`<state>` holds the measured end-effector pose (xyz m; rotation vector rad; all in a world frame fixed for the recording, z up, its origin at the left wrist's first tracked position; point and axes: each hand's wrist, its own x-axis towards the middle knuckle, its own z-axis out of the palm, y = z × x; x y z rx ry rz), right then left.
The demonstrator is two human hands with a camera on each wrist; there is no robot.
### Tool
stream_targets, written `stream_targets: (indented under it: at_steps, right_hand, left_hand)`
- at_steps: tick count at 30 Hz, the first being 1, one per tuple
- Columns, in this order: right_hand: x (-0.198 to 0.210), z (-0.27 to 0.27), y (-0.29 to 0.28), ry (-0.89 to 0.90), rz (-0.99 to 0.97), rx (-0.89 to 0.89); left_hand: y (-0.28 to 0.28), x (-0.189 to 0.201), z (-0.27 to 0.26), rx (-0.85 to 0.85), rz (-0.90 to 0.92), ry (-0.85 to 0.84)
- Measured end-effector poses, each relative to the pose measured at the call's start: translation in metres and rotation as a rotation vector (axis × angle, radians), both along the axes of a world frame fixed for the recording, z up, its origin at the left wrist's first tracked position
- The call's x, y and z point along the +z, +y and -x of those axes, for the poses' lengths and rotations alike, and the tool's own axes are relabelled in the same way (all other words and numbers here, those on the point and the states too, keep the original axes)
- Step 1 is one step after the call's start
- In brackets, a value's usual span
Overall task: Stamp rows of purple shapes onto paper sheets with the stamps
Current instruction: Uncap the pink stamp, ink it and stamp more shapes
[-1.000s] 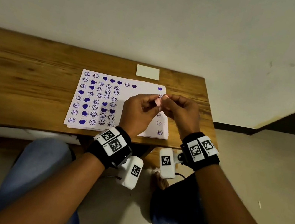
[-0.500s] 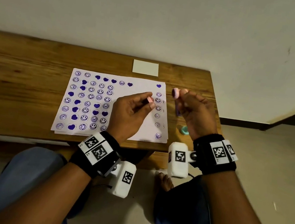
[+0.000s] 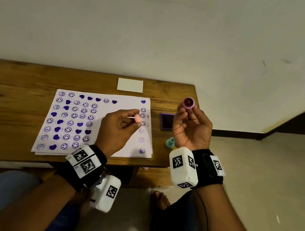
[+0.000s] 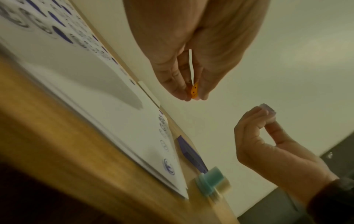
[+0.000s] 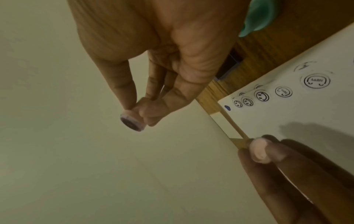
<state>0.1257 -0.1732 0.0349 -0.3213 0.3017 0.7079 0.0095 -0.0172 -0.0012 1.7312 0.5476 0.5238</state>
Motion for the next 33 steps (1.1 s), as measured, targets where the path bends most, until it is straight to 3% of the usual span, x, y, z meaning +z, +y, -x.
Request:
stream_targets:
  at_steps: [7,12,17,27,33]
  right_hand:
    - [0.002,-0.016,-0.019,0.033,-0.077,-0.096]
    - [0.001,-0.033,-0.032,0.057,-0.006,-0.209]
    - [0.000,-0.044,-0.044,0.055,0.011,-0.253]
    - [-0.006,-0.050,-0.046,0.146,0.051,-0.325]
    - [-0.007,-0.050,-0.043,0.164,0.037,-0.317]
  left_hand:
    - [0.002,0.015,-0.075,-0.153,-0.208,0.072]
    - [0.000,0.013,-0.128,-0.239,-0.348,0.196]
    - [0.003,0.000,-0.166,-0.277,-0.363,0.334]
    - [0.018,-0.018,-0.192,-0.302,-0.400,0.466]
    - [0.020,-0.017,-0.191,-0.317,-0.521,0.481]
